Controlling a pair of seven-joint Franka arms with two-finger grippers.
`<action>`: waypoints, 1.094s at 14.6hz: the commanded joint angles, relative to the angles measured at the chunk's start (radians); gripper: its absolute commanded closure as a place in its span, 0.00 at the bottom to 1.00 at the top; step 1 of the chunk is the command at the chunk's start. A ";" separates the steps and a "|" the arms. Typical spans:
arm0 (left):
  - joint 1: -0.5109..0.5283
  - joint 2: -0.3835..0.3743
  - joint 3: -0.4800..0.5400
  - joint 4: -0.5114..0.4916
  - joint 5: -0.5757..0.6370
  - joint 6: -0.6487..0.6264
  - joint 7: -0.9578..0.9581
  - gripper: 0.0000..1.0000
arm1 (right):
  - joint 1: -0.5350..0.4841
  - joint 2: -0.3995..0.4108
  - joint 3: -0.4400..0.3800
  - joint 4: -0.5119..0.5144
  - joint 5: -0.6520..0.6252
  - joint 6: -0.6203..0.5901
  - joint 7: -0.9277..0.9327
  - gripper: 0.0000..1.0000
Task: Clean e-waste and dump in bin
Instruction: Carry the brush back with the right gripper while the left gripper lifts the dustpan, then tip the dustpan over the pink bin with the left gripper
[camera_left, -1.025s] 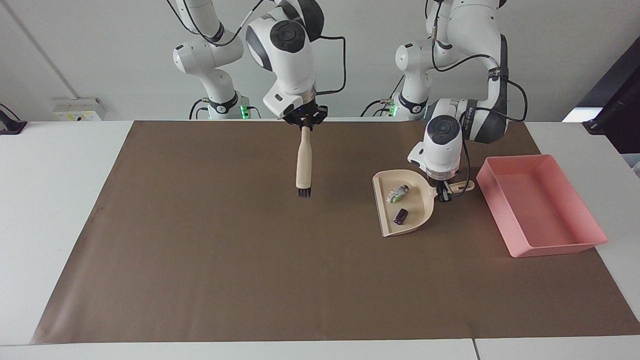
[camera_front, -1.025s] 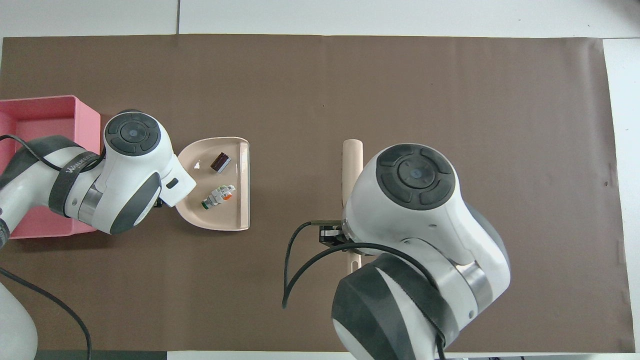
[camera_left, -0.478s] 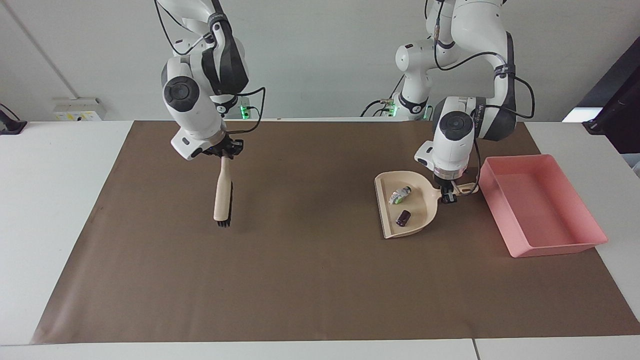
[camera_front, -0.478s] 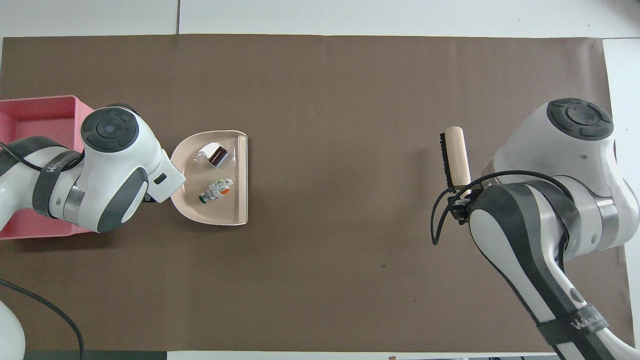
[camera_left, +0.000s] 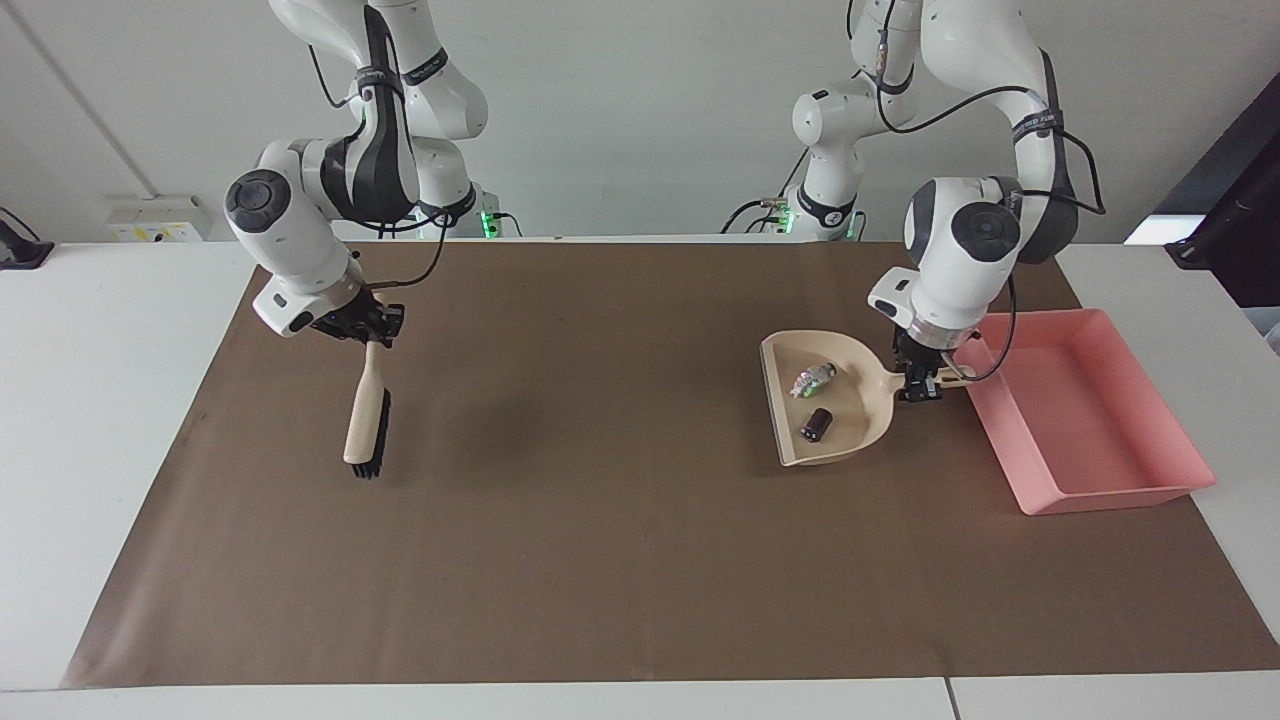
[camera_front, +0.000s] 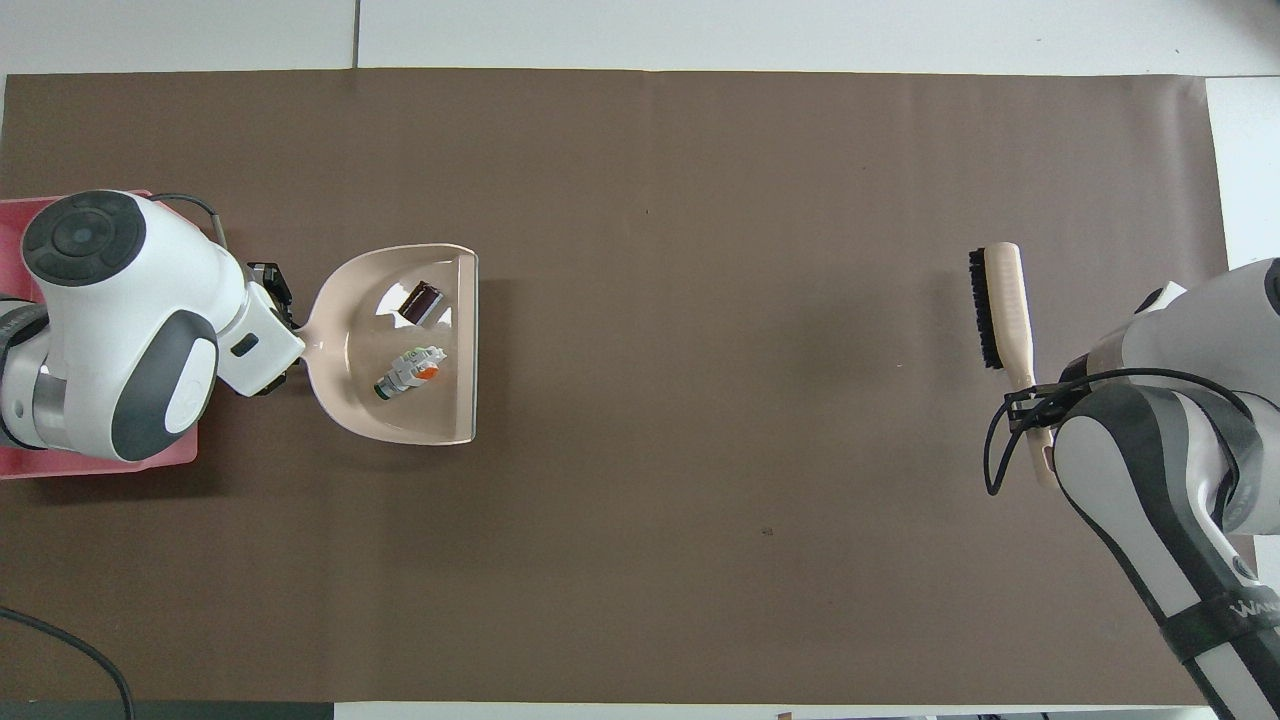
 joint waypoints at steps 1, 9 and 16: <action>0.107 -0.057 -0.013 0.008 -0.058 -0.040 0.121 1.00 | -0.037 -0.037 0.016 -0.088 -0.008 0.112 0.035 1.00; 0.394 -0.052 0.010 0.180 -0.082 -0.106 0.404 0.99 | -0.090 -0.041 0.017 -0.137 -0.008 0.125 -0.041 1.00; 0.555 -0.029 0.061 0.206 0.020 -0.023 0.503 0.99 | -0.090 -0.044 0.017 -0.159 -0.008 0.131 -0.082 0.96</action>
